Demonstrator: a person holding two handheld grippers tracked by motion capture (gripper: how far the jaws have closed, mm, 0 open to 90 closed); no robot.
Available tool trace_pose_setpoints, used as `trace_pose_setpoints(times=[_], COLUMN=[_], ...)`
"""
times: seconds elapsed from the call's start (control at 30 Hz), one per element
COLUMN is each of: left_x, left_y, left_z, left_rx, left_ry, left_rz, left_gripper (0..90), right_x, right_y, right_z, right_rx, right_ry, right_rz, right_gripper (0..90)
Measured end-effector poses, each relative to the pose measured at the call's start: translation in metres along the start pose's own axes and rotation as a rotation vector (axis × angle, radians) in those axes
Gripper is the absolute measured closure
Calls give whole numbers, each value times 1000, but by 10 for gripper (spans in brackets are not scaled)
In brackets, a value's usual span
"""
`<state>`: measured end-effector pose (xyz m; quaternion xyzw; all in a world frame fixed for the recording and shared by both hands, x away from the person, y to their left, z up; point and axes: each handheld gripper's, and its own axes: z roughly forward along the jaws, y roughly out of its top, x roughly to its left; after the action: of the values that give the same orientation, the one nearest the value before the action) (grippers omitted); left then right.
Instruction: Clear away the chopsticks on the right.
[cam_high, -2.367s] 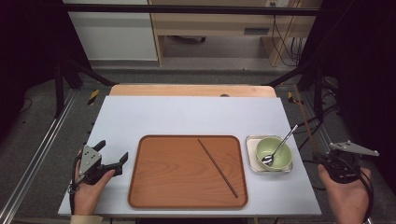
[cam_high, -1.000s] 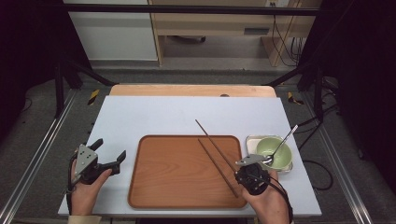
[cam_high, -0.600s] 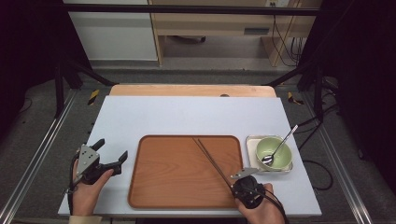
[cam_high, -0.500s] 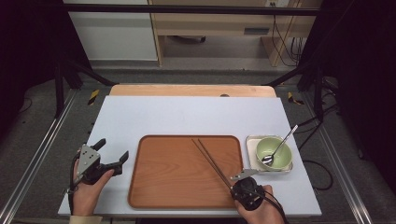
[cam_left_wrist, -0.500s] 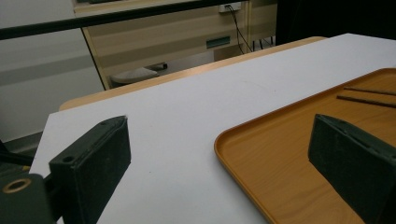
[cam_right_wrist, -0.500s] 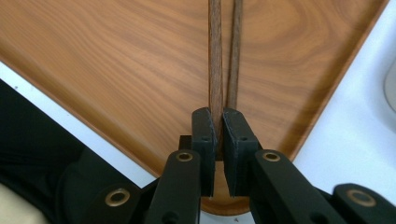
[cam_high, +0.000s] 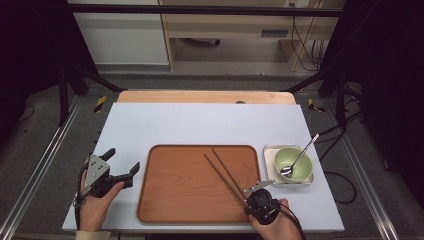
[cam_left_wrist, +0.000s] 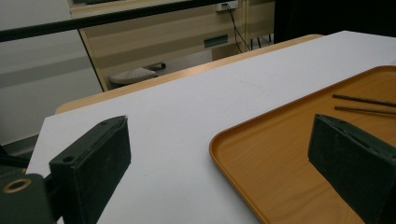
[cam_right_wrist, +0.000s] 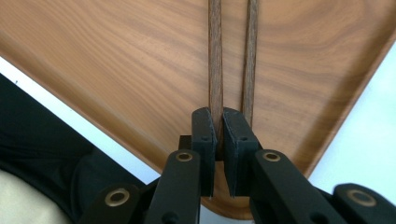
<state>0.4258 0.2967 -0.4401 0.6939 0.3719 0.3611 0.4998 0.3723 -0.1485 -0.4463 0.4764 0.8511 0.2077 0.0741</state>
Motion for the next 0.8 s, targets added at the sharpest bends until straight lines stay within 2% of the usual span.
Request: trace_pose_setpoints(times=[0.17, 0.23, 0.37, 0.43, 0.5, 0.53, 0.6, 0.63, 0.7, 0.8], left_x=[0, 1, 3, 3, 3, 3, 2, 2, 1, 0], left_y=[1, 2, 1, 1, 3, 3, 4, 5, 6, 8], left_z=[-1, -2, -3, -3, -3, -3, -4, -4, -4, -4], left_rx=[-3, -5, -6, -5, -3, -3, -2, -3, -1, 3], left_ry=[3, 6, 10, 10, 11, 11, 10, 9, 10, 8], left_rz=[-1, -4, -6, -4, 1, 1, 6, 6, 9, 15], left_gripper=[56, 56, 56, 56, 56, 56, 56, 56, 56, 56], right_x=[-2, -2, -3, -5, -8, -9, -13, -15, -17, -20], right_y=[0, 0, 0, 3, 5, 8, 14, 19, 23, 33], right_z=[3, 3, -3, -9, -12, -12, -9, -6, -4, 2], right_rx=[-13, -21, -44, -103, -169, -195, -241, -263, -277, -324], right_ry=[24, 23, 28, 38, 42, 41, 29, 29, 38, 68], right_rz=[7, 10, 12, 8, -25, -18, -69, -79, -75, -71], right_gripper=[833, 745, 730, 672, 627, 609, 546, 537, 517, 435])
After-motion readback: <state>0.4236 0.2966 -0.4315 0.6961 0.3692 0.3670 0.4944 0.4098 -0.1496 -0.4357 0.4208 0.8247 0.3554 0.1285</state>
